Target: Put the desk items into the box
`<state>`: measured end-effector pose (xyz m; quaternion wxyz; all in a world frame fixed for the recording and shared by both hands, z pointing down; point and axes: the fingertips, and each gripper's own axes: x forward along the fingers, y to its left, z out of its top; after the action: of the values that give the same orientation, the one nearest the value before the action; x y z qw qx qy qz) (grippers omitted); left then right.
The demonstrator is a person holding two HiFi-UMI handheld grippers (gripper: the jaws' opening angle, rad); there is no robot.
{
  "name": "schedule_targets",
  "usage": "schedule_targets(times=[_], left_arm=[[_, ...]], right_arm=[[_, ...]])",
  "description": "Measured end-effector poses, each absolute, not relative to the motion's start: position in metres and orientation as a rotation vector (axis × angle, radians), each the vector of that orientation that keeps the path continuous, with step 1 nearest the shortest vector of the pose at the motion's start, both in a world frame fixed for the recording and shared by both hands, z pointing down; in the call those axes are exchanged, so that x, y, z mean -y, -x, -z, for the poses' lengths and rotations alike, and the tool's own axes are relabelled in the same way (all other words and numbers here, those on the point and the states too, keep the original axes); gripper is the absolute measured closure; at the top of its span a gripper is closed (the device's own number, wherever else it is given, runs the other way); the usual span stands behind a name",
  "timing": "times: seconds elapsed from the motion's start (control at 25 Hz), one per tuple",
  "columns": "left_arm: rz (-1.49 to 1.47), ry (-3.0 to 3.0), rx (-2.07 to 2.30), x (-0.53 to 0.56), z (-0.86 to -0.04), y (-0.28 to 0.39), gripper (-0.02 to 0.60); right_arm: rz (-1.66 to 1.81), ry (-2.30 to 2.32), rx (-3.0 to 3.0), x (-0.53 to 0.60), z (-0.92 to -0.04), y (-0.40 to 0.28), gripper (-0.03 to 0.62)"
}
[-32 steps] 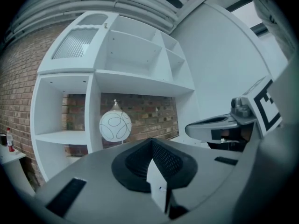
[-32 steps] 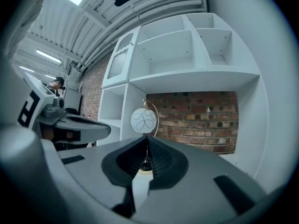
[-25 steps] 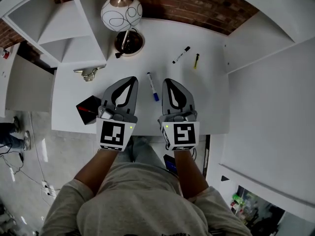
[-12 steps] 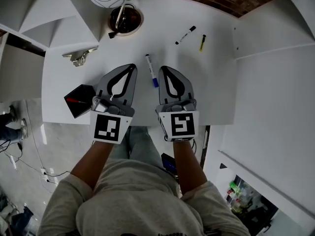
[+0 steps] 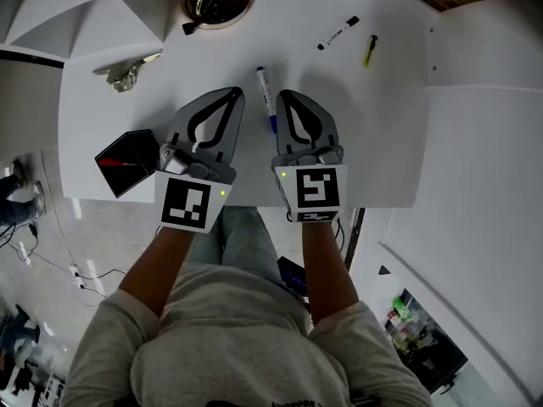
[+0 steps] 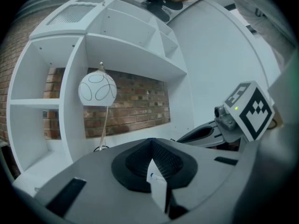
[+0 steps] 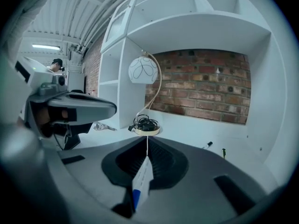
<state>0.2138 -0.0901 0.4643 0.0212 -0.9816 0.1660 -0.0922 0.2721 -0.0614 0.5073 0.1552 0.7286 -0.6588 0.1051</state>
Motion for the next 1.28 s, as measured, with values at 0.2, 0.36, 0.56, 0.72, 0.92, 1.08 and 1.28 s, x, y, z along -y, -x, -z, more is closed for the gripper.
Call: schedule_targets(times=[0.2,0.36,0.56,0.72,0.92,1.08,1.28], left_arm=[[0.337,3.037,-0.487,0.094,-0.485,-0.221,0.578],[0.364,3.047,-0.505,0.098,-0.497,-0.222,0.577],[0.402,3.048,-0.523,0.103,-0.507,-0.221,0.577],[0.42,3.052,-0.528,0.103,-0.513,-0.222,0.577],[0.426,3.057,-0.54,0.105,-0.516,-0.221,0.577],[0.43,3.058,-0.552,0.108,-0.516,-0.219,0.577],[0.431,3.059,-0.569,0.109,-0.516,-0.215,0.577]], right_arm=[[-0.416,-2.008,1.895,0.071,-0.541,-0.272,0.572],[-0.54,-1.938,1.878,0.075,-0.568,-0.27,0.572],[-0.658,-1.847,1.838,0.077,-0.596,-0.268,0.497],[-0.748,-1.784,1.794,0.079,-0.614,-0.271,0.493],[-0.81,-1.711,1.754,0.084,-0.627,-0.271,0.487],[-0.859,-1.677,1.72,0.085,-0.635,-0.268,0.487],[-0.911,-1.667,1.704,0.085,-0.638,-0.268,0.514]])
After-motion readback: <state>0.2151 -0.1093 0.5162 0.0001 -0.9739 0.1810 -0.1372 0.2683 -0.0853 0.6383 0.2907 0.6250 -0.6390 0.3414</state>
